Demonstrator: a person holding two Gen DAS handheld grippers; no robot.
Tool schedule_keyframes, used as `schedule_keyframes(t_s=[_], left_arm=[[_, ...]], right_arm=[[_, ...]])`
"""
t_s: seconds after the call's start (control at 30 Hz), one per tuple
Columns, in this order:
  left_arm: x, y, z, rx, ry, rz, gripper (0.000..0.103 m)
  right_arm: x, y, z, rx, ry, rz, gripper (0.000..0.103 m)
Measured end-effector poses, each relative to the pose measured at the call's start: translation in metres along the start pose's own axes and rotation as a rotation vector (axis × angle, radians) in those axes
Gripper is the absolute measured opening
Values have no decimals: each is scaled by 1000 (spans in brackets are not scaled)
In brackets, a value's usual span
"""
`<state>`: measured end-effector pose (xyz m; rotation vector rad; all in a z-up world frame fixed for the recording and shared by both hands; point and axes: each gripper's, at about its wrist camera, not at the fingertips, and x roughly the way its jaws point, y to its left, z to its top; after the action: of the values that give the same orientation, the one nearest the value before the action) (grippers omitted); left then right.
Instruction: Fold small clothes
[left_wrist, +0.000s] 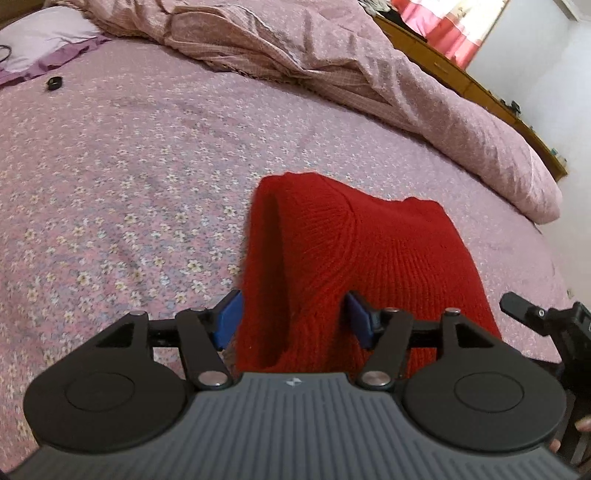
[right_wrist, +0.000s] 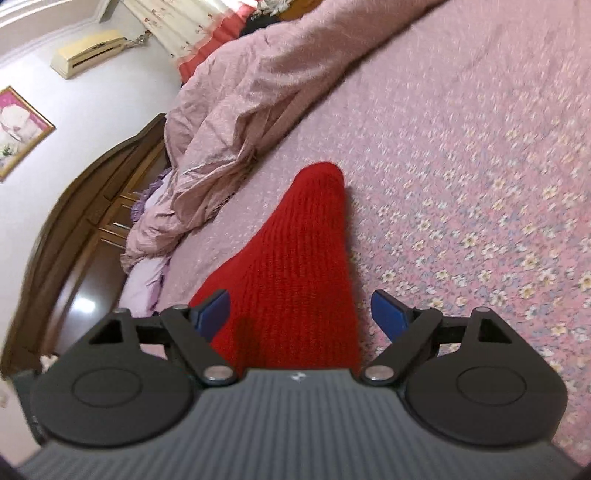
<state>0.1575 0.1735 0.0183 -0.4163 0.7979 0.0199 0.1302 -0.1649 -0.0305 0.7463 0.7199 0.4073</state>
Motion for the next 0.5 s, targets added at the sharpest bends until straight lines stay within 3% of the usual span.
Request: schedule_keyframes(t_s=[0.17,0.27,0.5], left_arm=[[8,-3,5,32,15,-6,68],[14,1,7,14,27,-15,74],[21,12,10,-23,55,-69,75]], right_arm=[[20,-2,6,5,99,26,86],[32,-4,5,6,150,55,90],[54,-5,4,-12,228,93,95]])
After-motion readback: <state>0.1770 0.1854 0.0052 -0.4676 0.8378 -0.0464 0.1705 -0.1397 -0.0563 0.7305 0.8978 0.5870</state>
